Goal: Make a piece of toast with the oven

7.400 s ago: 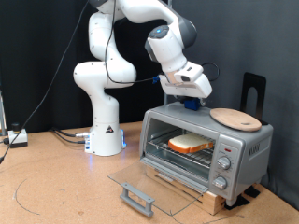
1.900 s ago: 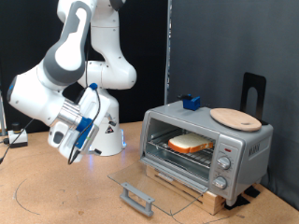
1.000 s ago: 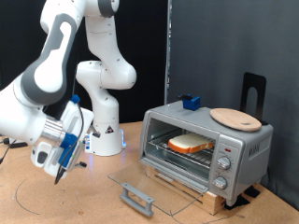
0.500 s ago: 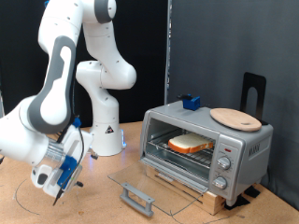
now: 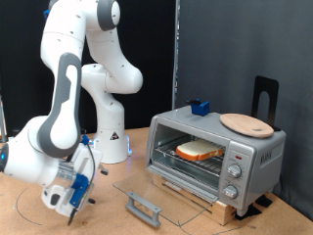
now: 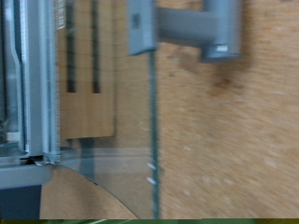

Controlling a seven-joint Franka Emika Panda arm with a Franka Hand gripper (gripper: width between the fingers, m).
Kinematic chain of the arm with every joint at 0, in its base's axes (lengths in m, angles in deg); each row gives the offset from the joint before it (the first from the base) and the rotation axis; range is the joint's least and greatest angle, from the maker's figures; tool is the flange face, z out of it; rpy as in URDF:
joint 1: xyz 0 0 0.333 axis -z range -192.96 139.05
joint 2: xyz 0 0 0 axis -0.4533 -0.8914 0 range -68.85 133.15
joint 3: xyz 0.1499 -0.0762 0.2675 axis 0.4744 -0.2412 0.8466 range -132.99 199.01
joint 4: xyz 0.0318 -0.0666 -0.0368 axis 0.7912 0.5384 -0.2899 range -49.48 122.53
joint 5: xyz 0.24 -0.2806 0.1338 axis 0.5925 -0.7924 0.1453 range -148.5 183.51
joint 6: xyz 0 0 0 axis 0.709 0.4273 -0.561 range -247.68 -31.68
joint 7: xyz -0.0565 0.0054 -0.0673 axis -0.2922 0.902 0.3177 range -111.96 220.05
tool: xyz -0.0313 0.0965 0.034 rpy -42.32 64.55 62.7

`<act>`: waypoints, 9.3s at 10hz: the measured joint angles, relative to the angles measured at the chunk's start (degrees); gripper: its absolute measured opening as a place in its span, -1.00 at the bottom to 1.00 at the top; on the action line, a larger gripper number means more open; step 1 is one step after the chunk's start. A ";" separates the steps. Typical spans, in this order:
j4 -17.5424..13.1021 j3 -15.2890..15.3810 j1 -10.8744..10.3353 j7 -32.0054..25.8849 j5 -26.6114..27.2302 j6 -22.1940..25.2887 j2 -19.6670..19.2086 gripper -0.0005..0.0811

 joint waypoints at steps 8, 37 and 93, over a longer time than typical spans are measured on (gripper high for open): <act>10.70 5.32 -0.36 -2.86 4.35 4.41 6.55 0.99; 12.93 9.07 3.63 6.27 12.17 15.95 23.00 0.99; -37.30 21.45 -15.31 28.80 13.17 10.90 -26.50 -0.97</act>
